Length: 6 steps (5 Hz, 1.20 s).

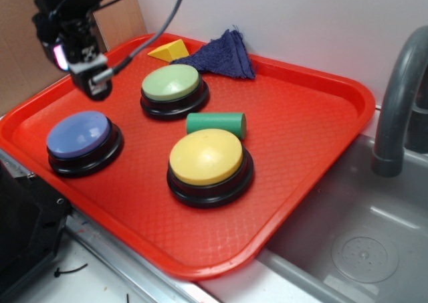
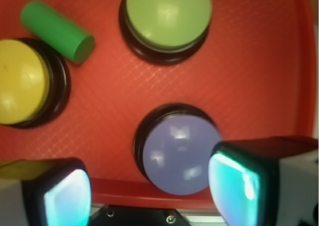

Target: Push the purple button.

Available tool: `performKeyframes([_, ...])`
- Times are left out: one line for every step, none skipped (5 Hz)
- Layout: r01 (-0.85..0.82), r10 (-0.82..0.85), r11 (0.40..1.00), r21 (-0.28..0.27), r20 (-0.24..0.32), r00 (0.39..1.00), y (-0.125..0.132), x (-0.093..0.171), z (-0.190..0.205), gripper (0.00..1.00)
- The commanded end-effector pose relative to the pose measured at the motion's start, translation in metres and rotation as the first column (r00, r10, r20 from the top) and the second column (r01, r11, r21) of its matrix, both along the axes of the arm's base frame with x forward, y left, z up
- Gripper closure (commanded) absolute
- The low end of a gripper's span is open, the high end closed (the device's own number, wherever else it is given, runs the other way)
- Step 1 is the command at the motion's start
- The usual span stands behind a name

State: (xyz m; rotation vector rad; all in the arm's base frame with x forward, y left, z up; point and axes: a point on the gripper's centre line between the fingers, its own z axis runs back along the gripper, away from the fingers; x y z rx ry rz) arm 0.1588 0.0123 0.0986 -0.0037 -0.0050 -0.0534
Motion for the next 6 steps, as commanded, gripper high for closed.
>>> performKeyframes([0.051,-0.054,0.998,0.047,0.057,0.997,0.012,-0.001,-0.030,0.00])
performKeyframes([0.052,-0.053,0.998,0.037,0.034,0.998,0.017,-0.001,-0.043,0.00])
performKeyframes([0.068,-0.068,0.997,0.049,0.003,0.998,0.014,0.002,-0.050,0.00])
performKeyframes([0.077,-0.077,0.995,0.062,-0.010,0.997,0.011,0.004,-0.047,0.00])
performKeyframes([0.113,-0.111,0.990,0.082,-0.022,0.994,0.004,0.006,-0.036,0.00])
performKeyframes([0.124,-0.126,0.988,0.090,0.016,0.992,0.001,0.006,-0.018,0.00])
